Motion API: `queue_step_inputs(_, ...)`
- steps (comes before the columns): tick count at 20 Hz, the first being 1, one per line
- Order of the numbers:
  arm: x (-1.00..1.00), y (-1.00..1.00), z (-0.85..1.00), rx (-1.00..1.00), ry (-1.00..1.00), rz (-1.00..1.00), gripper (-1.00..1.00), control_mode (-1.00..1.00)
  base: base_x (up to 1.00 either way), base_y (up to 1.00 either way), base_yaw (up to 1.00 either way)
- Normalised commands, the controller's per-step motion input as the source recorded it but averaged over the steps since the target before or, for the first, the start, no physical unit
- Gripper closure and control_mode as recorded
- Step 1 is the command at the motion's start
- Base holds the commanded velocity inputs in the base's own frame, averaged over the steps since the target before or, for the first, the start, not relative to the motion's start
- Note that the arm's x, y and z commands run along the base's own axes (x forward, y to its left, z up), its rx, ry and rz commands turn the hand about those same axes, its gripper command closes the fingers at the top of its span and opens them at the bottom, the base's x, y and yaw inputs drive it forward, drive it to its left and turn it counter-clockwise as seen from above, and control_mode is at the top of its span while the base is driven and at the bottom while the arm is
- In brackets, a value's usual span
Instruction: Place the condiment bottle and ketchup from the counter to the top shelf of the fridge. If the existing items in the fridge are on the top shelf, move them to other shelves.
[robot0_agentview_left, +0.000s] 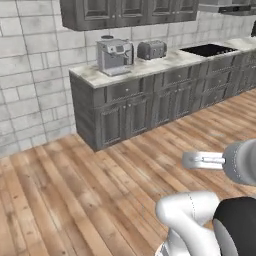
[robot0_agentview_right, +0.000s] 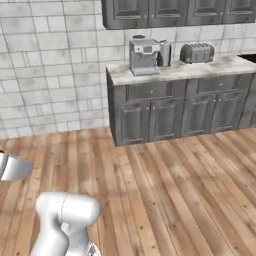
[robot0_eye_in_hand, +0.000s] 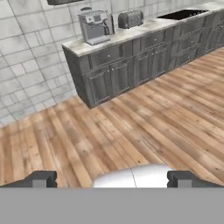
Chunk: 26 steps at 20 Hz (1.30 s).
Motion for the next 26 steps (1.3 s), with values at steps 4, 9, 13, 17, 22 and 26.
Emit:
queue_step_inputs(4,0.00,0.00,0.00,0.00,0.00,0.00,-1.00,1.00,0.32,0.00,-0.73)
queue_step_inputs(9,0.00,0.00,0.00,0.00,0.00,0.00,-1.00,1.00,0.27,0.00,-0.75)
queue_step_inputs(13,0.00,0.00,0.00,0.00,0.00,0.00,-1.00,1.00,0.23,0.00,-0.74)
queue_step_inputs(17,0.00,0.00,0.00,0.00,0.00,0.00,-1.00,1.00,0.33,0.00,-0.74)
queue_step_inputs(22,0.00,0.00,0.00,0.00,0.00,0.00,-1.00,1.00,0.73,0.16,-0.62)
queue_step_inputs(26,0.00,0.00,0.00,0.00,0.00,0.00,-1.00,1.00,1.00,0.57,-0.42)
